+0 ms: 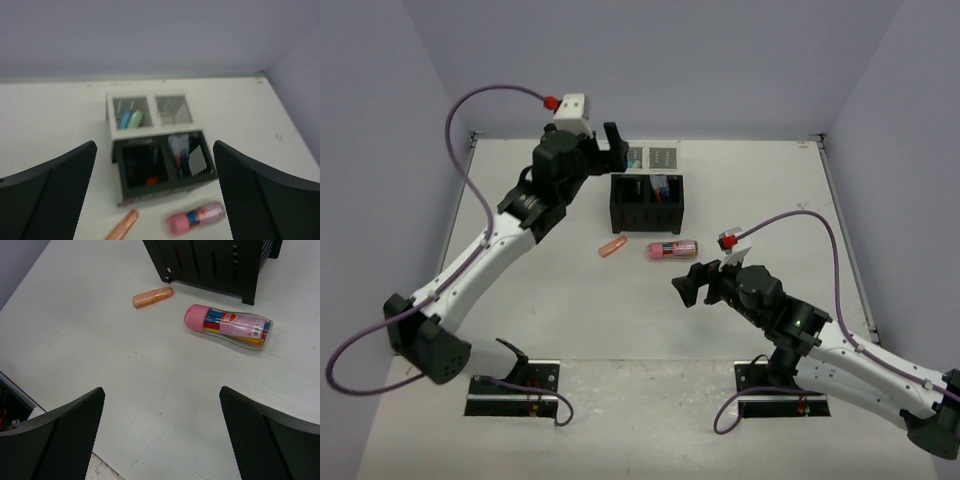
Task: Sort the stationery into containers
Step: Pick up the stationery from the center of the board.
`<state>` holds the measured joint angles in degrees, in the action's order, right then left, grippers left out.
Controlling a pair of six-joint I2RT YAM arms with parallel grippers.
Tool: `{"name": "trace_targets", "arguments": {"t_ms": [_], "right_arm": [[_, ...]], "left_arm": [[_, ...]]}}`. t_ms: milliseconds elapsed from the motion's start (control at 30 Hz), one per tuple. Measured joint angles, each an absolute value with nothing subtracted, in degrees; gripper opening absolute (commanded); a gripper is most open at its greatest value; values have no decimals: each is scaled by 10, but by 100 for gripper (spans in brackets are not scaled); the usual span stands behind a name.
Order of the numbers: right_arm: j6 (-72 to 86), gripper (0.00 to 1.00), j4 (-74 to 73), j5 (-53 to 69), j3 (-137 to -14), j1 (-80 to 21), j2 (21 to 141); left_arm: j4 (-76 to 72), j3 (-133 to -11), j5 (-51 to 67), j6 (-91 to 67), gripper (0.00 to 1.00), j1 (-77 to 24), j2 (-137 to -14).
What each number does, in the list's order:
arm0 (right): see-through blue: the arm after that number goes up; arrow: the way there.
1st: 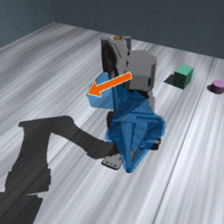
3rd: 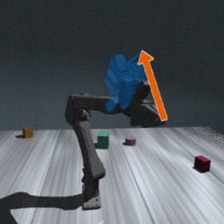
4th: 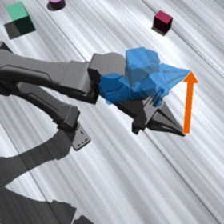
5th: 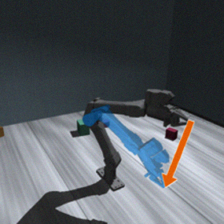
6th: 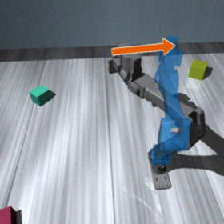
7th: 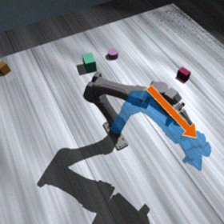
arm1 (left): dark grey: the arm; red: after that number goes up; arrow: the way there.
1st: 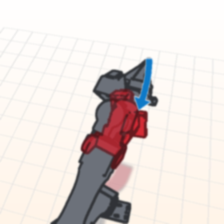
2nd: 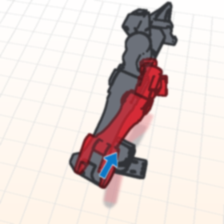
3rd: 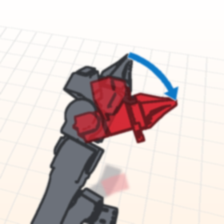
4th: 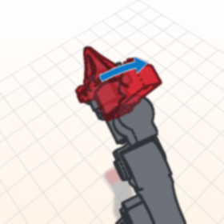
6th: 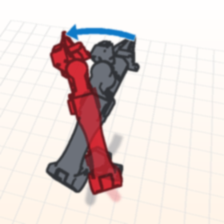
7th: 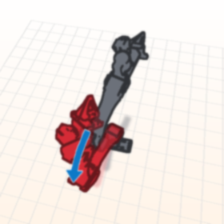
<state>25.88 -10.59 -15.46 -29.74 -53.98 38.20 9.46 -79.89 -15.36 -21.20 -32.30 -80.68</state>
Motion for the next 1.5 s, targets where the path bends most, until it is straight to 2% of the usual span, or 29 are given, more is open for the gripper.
{"name": "trace_targets", "arguments": {"t_ms": [133,333,600,833,933,1067,1267,1500], "right_arm": [[257,99,-103,-154,-295,-540,381],[254,99,-100,-155,-295,-540,374],[254,99,-90,-151,-282,-540,351],[248,99,-86,-139,-278,-540,336],[246,99,-85,-138,-278,-540,333],[244,99,-85,-135,-278,-540,332],[243,99,-85,-134,-277,-540,333],[243,99,-82,-133,-277,-540,333]], "left_arm": [[103,-625,-166,-208,100,-319,-706],[68,-418,-140,-175,100,-319,-710],[-111,-376,-59,-142,96,-319,-840],[-158,-386,-34,-114,89,-319,-934],[-164,-397,-39,-107,80,-319,-955],[-170,-410,-54,-102,58,-319,-972],[-170,-423,-66,-102,47,-319,-985],[-164,-423,-73,-116,16,-325,-984]]}}
